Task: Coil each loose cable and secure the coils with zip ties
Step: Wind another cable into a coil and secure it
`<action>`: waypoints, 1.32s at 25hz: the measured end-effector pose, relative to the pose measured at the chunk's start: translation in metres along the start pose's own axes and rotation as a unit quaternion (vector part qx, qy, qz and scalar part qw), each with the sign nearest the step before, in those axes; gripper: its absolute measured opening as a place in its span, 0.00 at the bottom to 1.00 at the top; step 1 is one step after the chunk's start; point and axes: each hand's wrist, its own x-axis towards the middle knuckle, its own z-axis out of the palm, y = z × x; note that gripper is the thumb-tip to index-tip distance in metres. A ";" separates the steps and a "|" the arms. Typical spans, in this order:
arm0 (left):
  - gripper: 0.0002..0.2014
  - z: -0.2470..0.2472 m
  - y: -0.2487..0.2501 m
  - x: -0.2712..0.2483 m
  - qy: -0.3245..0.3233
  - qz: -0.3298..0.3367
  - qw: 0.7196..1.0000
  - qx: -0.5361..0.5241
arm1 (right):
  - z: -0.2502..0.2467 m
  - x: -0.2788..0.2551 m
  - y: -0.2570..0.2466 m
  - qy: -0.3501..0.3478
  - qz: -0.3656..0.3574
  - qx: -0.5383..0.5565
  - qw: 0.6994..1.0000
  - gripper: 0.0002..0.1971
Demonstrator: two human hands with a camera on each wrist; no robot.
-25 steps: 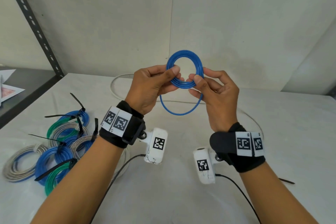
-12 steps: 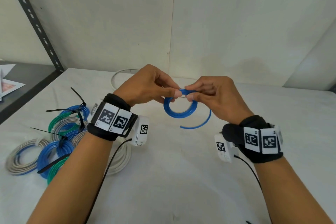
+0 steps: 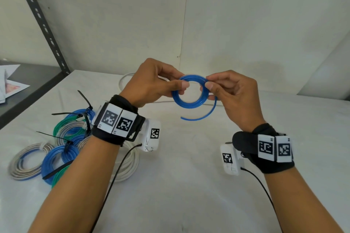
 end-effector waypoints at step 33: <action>0.10 0.001 -0.007 0.004 0.028 -0.013 0.996 -0.081 | -0.003 0.000 -0.001 0.043 0.009 -0.001 0.999 0.05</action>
